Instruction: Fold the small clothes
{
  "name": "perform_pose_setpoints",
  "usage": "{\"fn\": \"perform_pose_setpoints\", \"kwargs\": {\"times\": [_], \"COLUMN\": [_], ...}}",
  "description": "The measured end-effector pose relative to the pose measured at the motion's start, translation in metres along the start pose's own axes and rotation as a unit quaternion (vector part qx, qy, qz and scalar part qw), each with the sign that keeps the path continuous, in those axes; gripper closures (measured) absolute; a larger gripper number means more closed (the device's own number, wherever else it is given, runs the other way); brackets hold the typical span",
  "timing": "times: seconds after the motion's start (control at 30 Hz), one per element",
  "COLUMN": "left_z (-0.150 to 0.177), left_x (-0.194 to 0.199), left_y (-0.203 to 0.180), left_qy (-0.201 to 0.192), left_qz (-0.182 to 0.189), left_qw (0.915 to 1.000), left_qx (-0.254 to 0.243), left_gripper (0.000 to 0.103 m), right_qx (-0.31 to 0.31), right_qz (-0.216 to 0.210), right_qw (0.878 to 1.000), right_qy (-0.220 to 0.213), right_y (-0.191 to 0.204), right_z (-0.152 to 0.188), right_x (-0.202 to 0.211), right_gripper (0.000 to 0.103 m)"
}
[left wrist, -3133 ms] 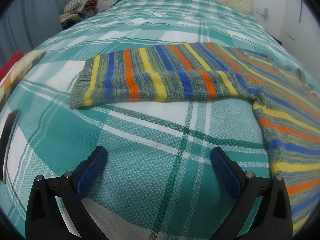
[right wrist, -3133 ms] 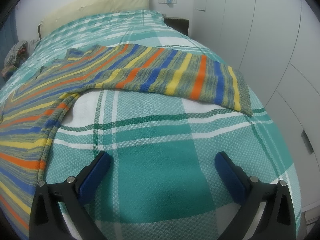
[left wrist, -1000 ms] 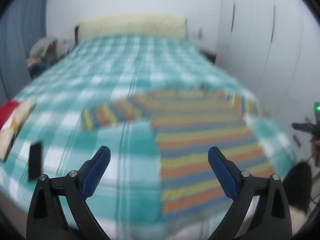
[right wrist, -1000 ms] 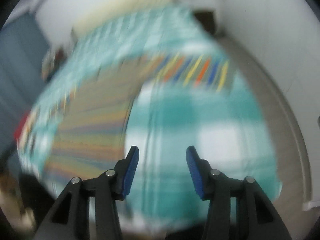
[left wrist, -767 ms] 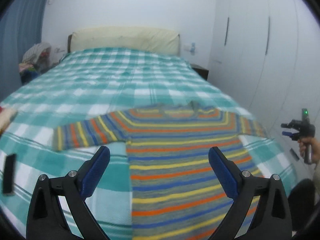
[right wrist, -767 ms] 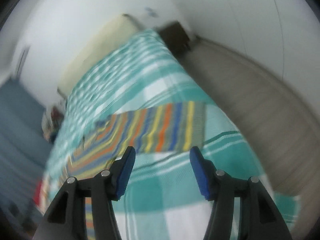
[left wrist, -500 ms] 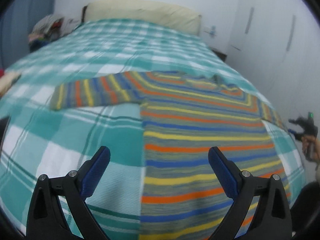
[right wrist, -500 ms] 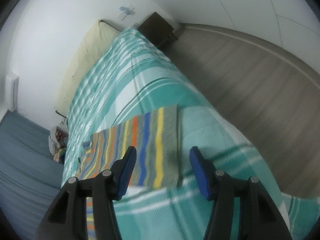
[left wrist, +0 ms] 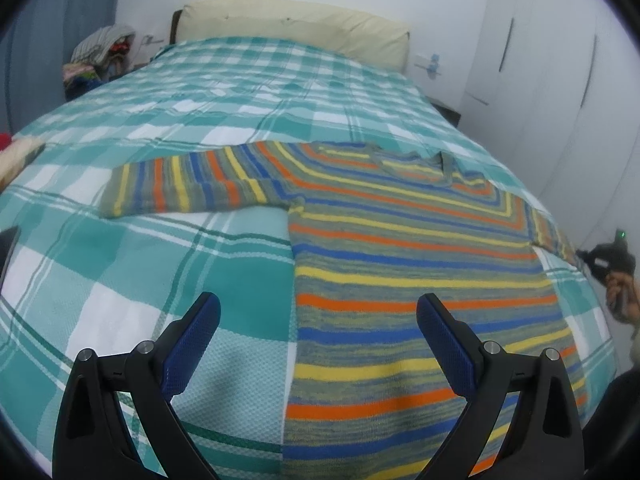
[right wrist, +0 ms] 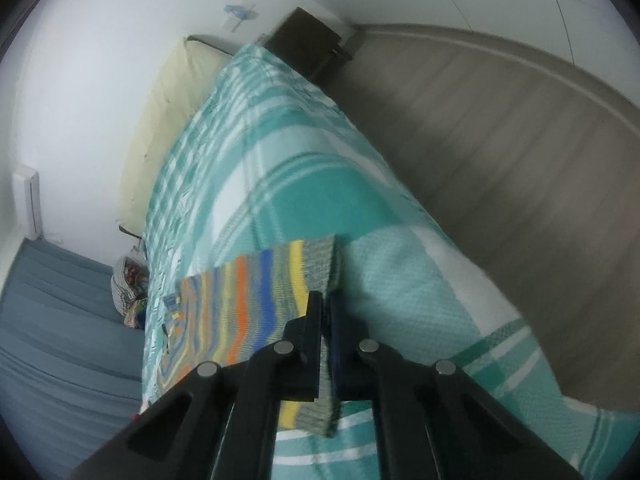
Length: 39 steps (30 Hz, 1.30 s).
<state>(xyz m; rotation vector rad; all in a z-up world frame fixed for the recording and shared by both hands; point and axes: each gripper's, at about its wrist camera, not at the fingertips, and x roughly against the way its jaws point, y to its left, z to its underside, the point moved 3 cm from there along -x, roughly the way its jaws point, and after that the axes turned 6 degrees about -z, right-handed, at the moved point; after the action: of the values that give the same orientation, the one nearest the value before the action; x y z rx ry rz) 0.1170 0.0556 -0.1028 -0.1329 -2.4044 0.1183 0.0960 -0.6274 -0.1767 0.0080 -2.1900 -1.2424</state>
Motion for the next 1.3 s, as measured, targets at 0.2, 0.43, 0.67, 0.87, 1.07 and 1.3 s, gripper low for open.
{"fn": "perform_pose_setpoints", "kwargs": {"times": [0.2,0.43,0.67,0.87,1.07,1.3], "left_z": [-0.003,-0.005,-0.005,-0.006,-0.003,0.012], "left_x": [0.002,0.003,0.002,0.004,0.000,-0.011], "left_y": [0.010,0.021,0.032,0.032,0.024,0.004], "left_qy": [-0.007,-0.008,-0.019,-0.031,-0.021,-0.008], "left_qz": [0.008,0.003,-0.013,-0.028,-0.023,-0.025], "left_qw": [0.9998,0.9996,0.9989,0.9987,0.9993,0.9995], "left_qx": [0.019,0.027,0.039,0.030,0.022,-0.016], "left_gripper": [0.004,0.004,0.004,0.004,0.004,0.004], "right_qx": [0.111,0.227,0.274,0.235,0.245,0.311], "right_qz": [0.007,-0.061,-0.084,-0.106,-0.045,0.152], "right_qw": [0.994,0.971,0.949,0.954,0.961,0.938], "right_qy": [-0.009,0.045,0.127,0.152,0.119,0.021], "right_y": [0.106,0.292,0.392,0.386,0.324,0.177], "right_z": [-0.003,0.044,0.125,0.161,0.138,0.147], "right_x": [0.019,-0.023,-0.138,-0.179,-0.137,-0.061], "right_gripper": [0.100,0.100,0.088,0.057,0.047,0.038]}}
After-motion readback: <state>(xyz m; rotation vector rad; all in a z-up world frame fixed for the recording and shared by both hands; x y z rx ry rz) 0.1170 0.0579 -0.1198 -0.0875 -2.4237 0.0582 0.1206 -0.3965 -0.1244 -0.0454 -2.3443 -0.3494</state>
